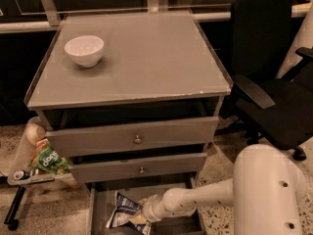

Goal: Pick blue chip bag from bottom drawer and place on counter

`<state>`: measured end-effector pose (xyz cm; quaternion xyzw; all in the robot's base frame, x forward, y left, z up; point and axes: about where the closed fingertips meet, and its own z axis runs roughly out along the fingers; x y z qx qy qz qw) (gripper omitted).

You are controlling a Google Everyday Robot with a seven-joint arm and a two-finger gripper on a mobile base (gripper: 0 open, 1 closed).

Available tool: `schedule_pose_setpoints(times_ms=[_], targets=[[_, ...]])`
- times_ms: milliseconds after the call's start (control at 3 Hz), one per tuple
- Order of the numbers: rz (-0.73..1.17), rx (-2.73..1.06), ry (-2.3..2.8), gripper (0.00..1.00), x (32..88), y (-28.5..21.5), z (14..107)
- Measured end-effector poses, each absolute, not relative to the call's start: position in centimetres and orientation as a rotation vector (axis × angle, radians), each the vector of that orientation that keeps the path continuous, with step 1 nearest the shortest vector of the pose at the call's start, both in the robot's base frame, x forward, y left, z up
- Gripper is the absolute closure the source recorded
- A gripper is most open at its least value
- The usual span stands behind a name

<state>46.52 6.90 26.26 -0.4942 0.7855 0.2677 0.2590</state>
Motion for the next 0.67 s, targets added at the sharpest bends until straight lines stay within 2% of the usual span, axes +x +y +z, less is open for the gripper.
schedule_pose_setpoints(times_ms=[667], targets=[[0.669,-1.232,2.214,1.00,43.7,2.6,30.0]])
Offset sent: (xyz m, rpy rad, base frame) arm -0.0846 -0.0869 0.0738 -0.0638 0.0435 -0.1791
